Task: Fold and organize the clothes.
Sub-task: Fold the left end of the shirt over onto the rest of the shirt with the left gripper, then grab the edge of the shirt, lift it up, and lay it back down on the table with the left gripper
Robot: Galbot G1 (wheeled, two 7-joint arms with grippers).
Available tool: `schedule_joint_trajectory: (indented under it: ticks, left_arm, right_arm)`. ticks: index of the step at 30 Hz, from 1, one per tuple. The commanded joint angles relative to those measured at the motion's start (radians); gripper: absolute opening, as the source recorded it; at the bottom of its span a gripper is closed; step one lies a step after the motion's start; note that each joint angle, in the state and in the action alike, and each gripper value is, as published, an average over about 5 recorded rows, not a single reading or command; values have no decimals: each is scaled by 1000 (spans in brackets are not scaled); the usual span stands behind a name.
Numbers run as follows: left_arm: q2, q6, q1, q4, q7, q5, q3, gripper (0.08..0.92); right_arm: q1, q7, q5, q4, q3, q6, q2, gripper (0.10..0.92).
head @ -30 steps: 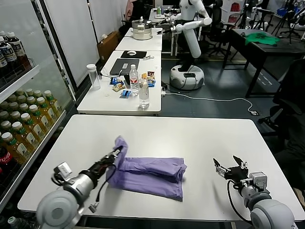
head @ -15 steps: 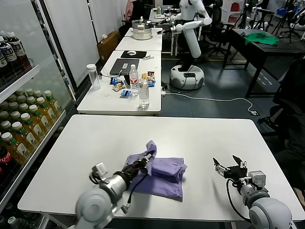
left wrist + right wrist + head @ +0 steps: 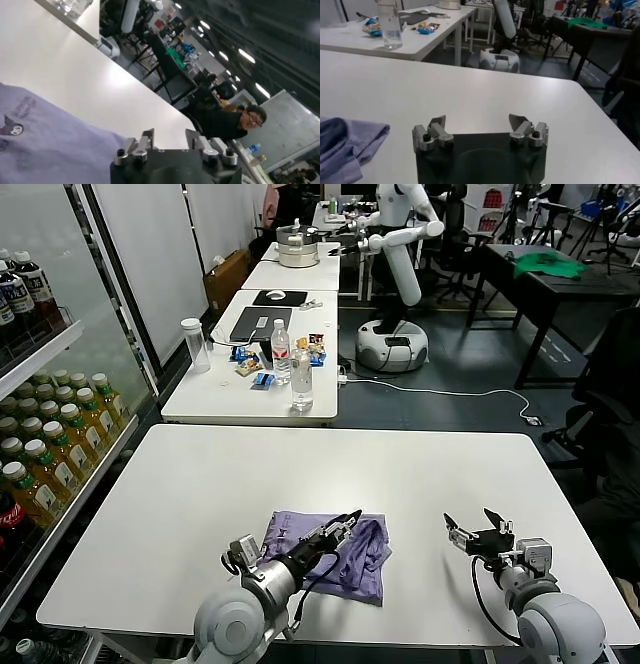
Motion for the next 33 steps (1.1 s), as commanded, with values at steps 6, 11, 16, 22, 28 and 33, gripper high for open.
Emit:
schedule_joint_trajectory:
  ticks: [6, 11, 16, 22, 28, 33]
  left_arm:
    - [119, -138, 122, 3, -5, 524, -166, 705]
    - [134, -171, 179, 57, -12, 750, -146, 811]
    - [112, -160, 195, 68, 12, 799, -100, 822]
    - [82, -120, 176, 72, 23, 767, -65, 823]
    - [77, -78, 152, 114, 19, 745, -61, 823]
    - [75, -50, 153, 114, 14, 651, -70, 823]
  right_arm:
    - [11, -1, -1, -6, -9, 2, 13, 823]
    - [10, 0, -3, -2, -10, 3, 17, 823]
    - [-3, 0, -3, 8, -5, 3, 15, 823]
    - [-16, 1, -3, 19, 2, 2, 10, 823]
    - [-20, 2, -2, 30, 3, 0, 6, 823]
    - [-21, 3, -2, 36, 3, 0, 3, 823]
